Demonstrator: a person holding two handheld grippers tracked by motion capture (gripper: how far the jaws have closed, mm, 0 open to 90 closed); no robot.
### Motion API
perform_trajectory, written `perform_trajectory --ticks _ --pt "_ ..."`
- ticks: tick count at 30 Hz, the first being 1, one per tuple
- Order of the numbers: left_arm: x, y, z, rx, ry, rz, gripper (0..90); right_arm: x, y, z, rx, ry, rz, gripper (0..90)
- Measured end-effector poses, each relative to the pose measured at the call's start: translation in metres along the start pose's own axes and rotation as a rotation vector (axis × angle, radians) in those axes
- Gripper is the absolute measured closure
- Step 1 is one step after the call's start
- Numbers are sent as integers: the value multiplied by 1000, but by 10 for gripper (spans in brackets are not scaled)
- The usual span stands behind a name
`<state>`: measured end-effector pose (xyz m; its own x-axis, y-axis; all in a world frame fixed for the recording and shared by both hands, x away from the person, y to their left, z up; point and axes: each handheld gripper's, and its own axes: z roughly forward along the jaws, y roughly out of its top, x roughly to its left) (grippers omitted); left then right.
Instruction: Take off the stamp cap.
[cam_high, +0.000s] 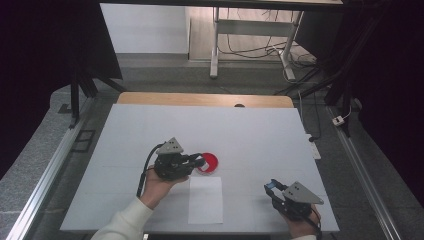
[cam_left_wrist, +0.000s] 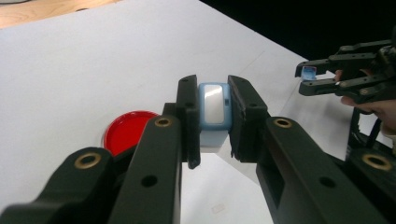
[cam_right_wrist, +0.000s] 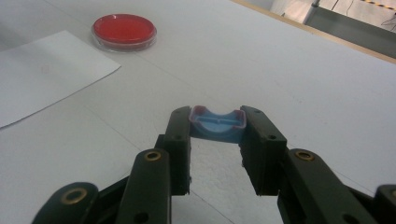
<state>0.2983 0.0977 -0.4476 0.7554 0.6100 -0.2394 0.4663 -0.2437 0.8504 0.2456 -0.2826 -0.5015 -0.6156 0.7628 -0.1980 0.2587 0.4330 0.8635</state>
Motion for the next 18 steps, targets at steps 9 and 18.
perform_trajectory --ticks 9,18 --pt "3 12 8 31 21 25 758 -2 0 0 -3 -1 3 641" --pt "9 16 22 66 58 36 758 -3 -1 0 1 -6 9 641"
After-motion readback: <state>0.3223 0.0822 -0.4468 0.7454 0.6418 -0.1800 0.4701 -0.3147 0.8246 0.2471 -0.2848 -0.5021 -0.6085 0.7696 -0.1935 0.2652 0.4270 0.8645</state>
